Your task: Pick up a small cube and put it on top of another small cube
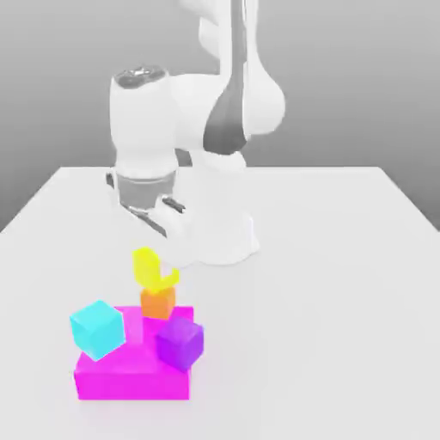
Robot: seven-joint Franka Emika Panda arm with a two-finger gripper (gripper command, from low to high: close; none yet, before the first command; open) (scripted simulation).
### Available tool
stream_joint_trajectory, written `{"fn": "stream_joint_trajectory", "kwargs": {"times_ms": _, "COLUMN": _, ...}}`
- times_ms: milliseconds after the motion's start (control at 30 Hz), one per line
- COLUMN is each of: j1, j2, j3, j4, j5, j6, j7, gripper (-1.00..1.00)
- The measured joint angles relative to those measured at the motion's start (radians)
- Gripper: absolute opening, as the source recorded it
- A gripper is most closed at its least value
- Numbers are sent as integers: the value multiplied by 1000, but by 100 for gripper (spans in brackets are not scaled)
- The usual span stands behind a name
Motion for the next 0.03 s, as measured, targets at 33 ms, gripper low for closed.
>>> {"fn": "stream_joint_trajectory", "kwargs": {"times_ms": 33, "j1": 0, "j2": 0, "j3": 0, "j4": 0, "j5": 0, "j6": 0, "j7": 0, "gripper": 100}}
